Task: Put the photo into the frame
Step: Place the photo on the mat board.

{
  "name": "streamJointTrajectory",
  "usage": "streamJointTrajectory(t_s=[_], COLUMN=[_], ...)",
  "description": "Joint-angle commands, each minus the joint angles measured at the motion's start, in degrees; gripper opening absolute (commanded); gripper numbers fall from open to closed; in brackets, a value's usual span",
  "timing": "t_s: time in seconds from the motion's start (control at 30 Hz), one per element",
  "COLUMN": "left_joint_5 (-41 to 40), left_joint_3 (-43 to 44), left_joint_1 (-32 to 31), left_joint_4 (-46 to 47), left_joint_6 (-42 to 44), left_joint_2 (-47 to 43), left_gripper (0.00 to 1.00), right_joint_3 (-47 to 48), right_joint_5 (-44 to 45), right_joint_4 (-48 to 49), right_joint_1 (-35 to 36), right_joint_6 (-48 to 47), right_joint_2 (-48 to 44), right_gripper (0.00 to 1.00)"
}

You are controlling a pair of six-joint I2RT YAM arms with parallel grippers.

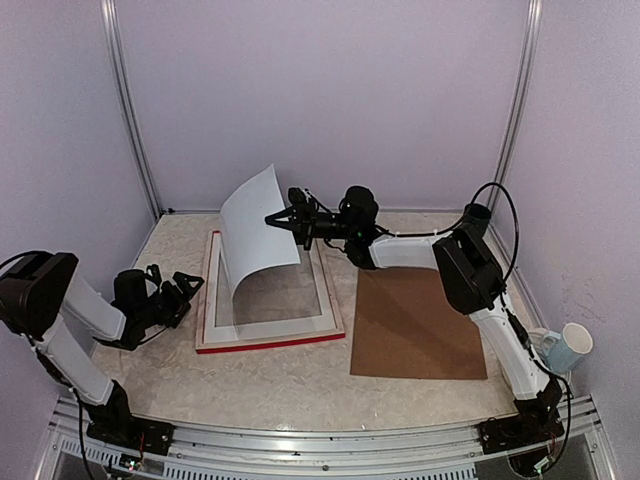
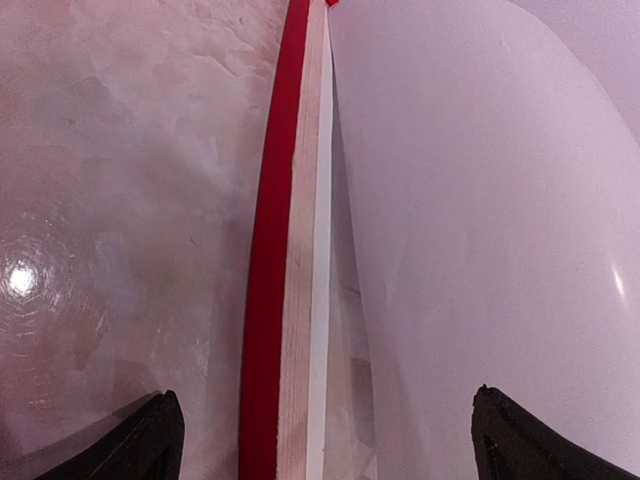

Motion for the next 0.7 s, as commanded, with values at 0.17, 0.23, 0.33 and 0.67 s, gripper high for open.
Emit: streamJointTrajectory(t_s=[0.17,0.23,0.33,0.67], left_joint_5=[1.40,1.39,1.50,1.99], left_joint_3=[-1.83,-1.92,-2.18,-2.80], left_joint_1=[0.52,0.52,0.52,0.52], left_joint_4=[2.14,2.21,2.67,4.38], left_joint_6=[-1.03,-0.92,-1.09,-1.63], left_joint_2=[1.92,1.95,2.01,2.86], left_gripper=[0.99,0.99,0.99,0.99], right_joint_3=[4.02,4.34,5.63,4.26], right_joint_5=[2.21,2.57,2.83,6.34], right_joint_4=[-2.86,-3.11,-3.86,-3.37], right_joint_1=[1.81,2.04,2.35,2.86], right_joint_6=[0.54,0.58,0.54,1.60], right_joint_2=[2.22,2.41,2.95,2.62], right_gripper=[0.16,0.16,0.16,0.16])
